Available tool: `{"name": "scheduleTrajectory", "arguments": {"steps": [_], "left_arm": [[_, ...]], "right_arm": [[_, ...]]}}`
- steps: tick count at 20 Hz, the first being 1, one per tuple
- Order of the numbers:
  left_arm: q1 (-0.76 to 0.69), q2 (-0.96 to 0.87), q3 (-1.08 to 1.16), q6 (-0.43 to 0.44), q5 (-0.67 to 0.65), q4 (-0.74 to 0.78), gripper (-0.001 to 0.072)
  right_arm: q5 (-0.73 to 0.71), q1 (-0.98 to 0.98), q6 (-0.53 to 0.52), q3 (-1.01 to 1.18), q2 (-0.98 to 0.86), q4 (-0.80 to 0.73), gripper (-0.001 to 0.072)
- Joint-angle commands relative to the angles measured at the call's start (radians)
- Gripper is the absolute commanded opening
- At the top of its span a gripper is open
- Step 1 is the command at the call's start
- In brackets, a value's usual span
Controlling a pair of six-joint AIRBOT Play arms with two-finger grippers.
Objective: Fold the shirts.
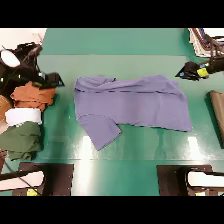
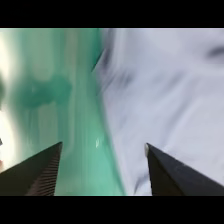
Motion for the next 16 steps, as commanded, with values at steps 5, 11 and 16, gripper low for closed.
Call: {"name": "scheduleTrajectory", "arguments": {"steps": [5, 11, 16], "left_arm": [[-0.173, 0.157, -0.516, -0.005, 0.219, -0.149, 0.0602], [-0.201, 0.156, -0.573, -0.006, 0.307, -0.227, 0.0601], [-0.201, 0.156, -0.541, -0.016, 0.331, -0.227, 0.0024]], "right_arm": [[-0.089, -0.027, -0.003, -0.32, 0.269, 0.005, 0.0335], [-0.096, -0.027, -0.003, -0.383, 0.372, 0.003, 0.0335], [0.005, -0.063, -0.003, -0.385, 0.398, -0.031, 0.0335]]}}
